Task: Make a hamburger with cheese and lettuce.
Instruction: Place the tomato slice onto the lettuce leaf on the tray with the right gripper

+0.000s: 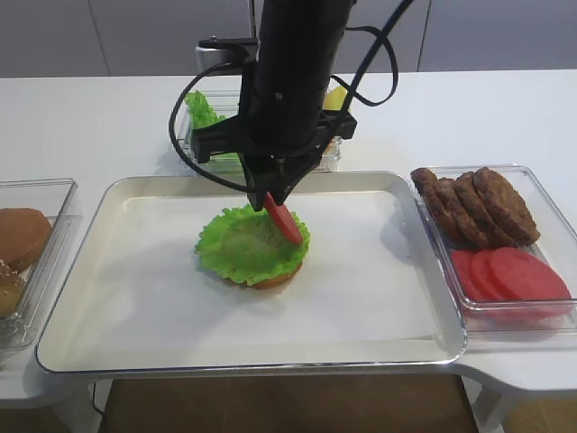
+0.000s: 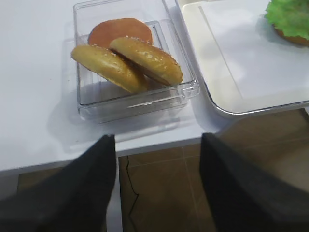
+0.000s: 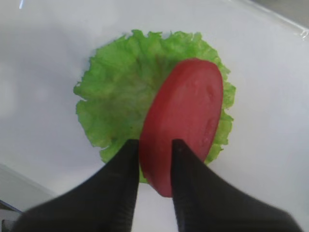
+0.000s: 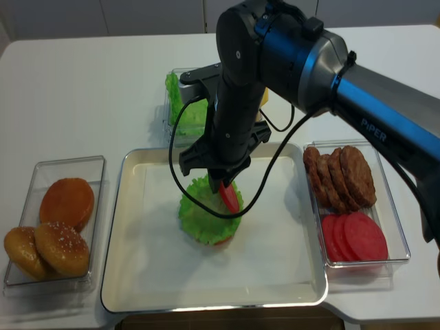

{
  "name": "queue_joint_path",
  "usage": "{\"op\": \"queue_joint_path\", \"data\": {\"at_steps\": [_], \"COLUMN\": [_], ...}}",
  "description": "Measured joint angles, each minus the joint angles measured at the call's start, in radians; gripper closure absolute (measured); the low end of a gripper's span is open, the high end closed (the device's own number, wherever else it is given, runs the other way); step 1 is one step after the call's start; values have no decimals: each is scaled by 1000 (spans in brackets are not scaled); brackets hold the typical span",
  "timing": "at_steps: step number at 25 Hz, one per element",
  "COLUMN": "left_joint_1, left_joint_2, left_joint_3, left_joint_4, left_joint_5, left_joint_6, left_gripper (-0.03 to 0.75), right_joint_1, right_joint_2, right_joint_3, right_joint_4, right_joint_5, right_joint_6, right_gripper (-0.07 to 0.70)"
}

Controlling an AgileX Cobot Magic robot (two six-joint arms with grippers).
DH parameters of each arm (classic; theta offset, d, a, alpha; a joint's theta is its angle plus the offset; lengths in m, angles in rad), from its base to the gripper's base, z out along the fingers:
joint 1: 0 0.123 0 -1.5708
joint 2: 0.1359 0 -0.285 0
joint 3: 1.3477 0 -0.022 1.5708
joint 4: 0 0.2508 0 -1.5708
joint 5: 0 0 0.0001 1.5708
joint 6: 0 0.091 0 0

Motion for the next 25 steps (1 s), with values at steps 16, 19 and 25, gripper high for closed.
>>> {"op": "queue_joint_path", "data": {"at_steps": [16,19,25], "left_joint_1": [0,0,0], "left_joint_2": [0,0,0], "left_joint_3": [0,0,0], "left_joint_4": [0,0,0], "left_joint_5": [0,0,0], "left_joint_6": [0,0,0], "left_gripper": [302,302,302], "right_joint_1": [0,0,0], "right_joint_2": [0,0,0], "right_joint_3": [0,0,0], "right_joint_4": [11,18,21], "right_joint_5": [0,0,0], "right_joint_6": [0,-1,-2], "right_gripper": [330,328,326]}}
